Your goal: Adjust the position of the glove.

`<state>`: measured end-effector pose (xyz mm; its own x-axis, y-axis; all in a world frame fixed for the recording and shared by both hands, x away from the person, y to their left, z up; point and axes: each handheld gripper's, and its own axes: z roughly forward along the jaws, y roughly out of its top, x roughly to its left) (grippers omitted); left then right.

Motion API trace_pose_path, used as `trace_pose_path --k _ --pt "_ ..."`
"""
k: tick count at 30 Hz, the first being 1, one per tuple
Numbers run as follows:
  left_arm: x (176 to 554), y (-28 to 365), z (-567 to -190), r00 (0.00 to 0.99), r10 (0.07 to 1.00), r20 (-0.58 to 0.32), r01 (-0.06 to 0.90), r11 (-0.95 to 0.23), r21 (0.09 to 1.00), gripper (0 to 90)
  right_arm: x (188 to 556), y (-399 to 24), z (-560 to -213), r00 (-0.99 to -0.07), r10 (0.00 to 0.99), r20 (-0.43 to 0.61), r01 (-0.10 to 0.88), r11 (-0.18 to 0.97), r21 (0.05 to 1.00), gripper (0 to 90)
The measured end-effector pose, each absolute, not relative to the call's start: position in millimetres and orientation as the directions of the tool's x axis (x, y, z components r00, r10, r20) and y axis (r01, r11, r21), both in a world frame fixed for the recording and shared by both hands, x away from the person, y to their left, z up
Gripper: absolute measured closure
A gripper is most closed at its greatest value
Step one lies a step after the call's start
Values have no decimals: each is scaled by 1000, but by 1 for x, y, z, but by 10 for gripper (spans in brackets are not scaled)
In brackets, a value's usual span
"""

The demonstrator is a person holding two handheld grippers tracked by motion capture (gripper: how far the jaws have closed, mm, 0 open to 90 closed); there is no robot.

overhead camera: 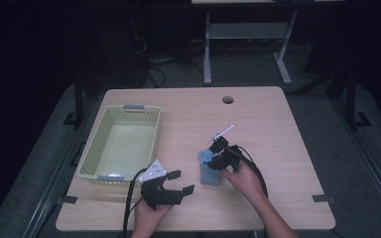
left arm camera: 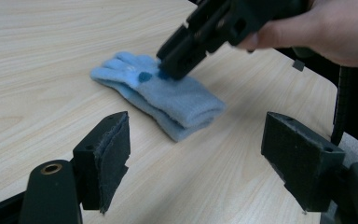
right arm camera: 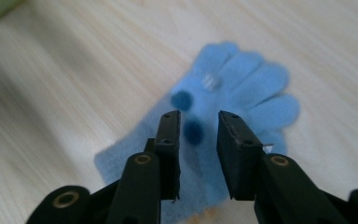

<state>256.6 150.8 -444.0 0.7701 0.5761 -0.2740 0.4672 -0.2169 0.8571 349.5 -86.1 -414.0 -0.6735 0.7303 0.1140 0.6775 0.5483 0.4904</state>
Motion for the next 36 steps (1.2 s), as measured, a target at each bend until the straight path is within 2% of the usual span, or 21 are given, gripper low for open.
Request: trace_pose_path --k 1,2,6,12,15,21,26,30,36 --pt "257 151 -444 769 577 -275 468 -216 857 234 350 -86 -414 -674 730 114 677 548 490 693" --pt "257 150 -445 768 577 -278 471 -215 855 234 350 -88 -411 -668 735 120 675 530 514 739" --pt "256 149 -444 764 575 -294 482 -205 852 237 351 -83 -416 -678 722 135 671 534 514 823" --pt "257 150 -444 771 559 -304 489 -214 846 284 357 -76 -432 -677 724 135 686 553 473 839" --pt "257 149 -444 769 560 -308 491 -210 845 287 359 -78 -439 -666 725 173 699 527 483 837" --pt "260 144 -445 763 551 -339 516 -202 832 297 353 -89 -428 -660 724 200 697 491 523 716" --pt "264 138 -443 750 558 -355 541 -208 815 303 348 -105 -421 -642 715 276 716 431 550 625" --pt "273 133 -446 707 551 -444 622 -185 761 294 345 -118 -423 -612 726 312 739 385 553 554" --pt "287 122 -450 650 571 -501 693 -175 700 267 340 -135 -427 -568 737 366 768 313 559 463"
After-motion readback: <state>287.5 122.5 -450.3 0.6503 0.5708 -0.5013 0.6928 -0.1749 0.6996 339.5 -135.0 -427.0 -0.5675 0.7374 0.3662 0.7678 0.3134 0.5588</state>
